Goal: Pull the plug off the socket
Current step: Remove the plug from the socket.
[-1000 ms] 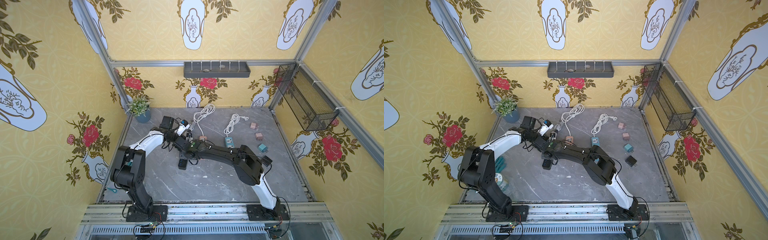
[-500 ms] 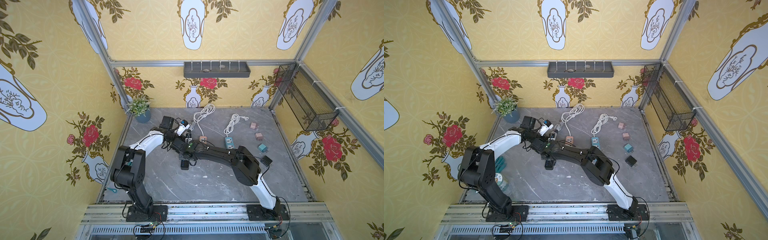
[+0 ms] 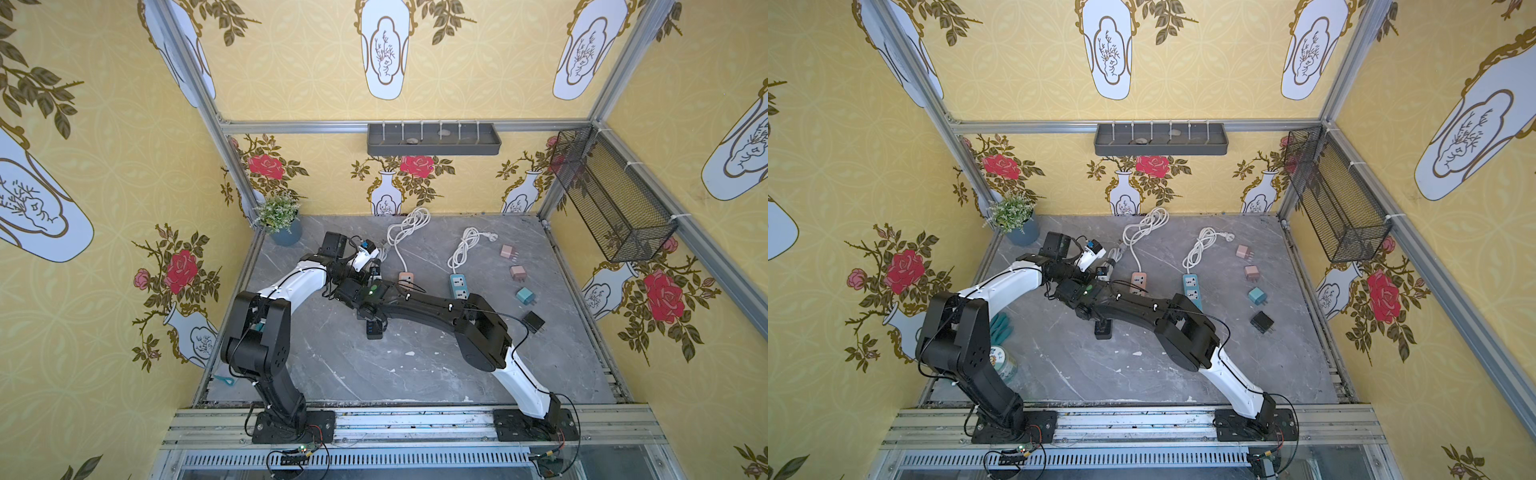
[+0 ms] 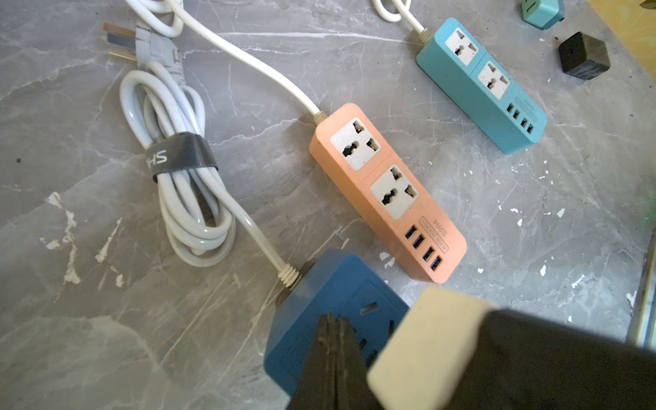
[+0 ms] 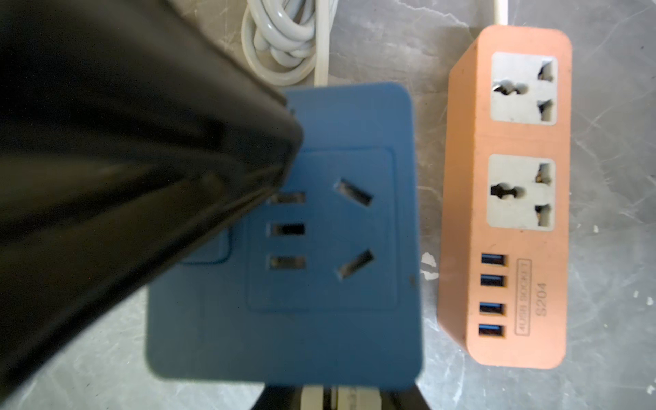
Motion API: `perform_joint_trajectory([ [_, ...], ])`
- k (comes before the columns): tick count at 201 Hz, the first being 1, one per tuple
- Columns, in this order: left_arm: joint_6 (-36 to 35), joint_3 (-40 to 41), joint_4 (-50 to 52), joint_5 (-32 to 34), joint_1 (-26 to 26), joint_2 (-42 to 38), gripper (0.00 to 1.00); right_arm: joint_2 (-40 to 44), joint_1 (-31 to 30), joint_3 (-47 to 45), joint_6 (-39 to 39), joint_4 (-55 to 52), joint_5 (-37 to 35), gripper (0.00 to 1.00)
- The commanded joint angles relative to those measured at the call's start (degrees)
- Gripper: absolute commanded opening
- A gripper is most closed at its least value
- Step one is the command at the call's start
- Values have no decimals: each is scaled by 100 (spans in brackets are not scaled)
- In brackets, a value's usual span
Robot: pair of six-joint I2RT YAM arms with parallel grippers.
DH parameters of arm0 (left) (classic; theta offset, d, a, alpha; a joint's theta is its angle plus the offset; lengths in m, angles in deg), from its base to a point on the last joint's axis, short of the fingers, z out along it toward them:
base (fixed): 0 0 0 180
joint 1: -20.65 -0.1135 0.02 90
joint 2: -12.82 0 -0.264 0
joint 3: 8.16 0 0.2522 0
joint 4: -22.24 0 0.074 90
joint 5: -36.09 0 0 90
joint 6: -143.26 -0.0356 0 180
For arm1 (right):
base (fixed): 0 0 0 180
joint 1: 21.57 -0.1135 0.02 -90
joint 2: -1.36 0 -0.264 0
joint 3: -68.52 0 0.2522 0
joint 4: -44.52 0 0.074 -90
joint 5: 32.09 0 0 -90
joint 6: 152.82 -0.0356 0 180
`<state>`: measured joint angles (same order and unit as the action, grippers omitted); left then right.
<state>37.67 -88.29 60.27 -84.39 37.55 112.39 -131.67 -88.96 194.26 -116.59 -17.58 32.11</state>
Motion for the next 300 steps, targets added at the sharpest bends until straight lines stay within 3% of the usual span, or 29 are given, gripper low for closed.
perform_joint_trajectory([
  [1, 51, 110, 921, 359, 70, 211, 0, -83, -142, -1, 1179, 272, 288, 22],
  [27, 44, 107, 921, 356, 65, 223, 0, 173, -97, -296, 1241, 618, 534, 20],
  [83, 38, 110, 917, 363, 67, 229, 0, 1345, 400, -2128, 1005, 2562, 2082, 16],
  [116, 35, 111, 913, 361, 68, 249, 0, 1684, 543, -2635, 859, 3127, 2525, 16],
  [224, 32, 101, 921, 367, 67, 287, 0, 437, -115, -673, 1359, 808, 368, 15],
  [300, 30, 106, 924, 367, 67, 316, 0, 589, -142, -790, 1531, 919, 417, 14],
])
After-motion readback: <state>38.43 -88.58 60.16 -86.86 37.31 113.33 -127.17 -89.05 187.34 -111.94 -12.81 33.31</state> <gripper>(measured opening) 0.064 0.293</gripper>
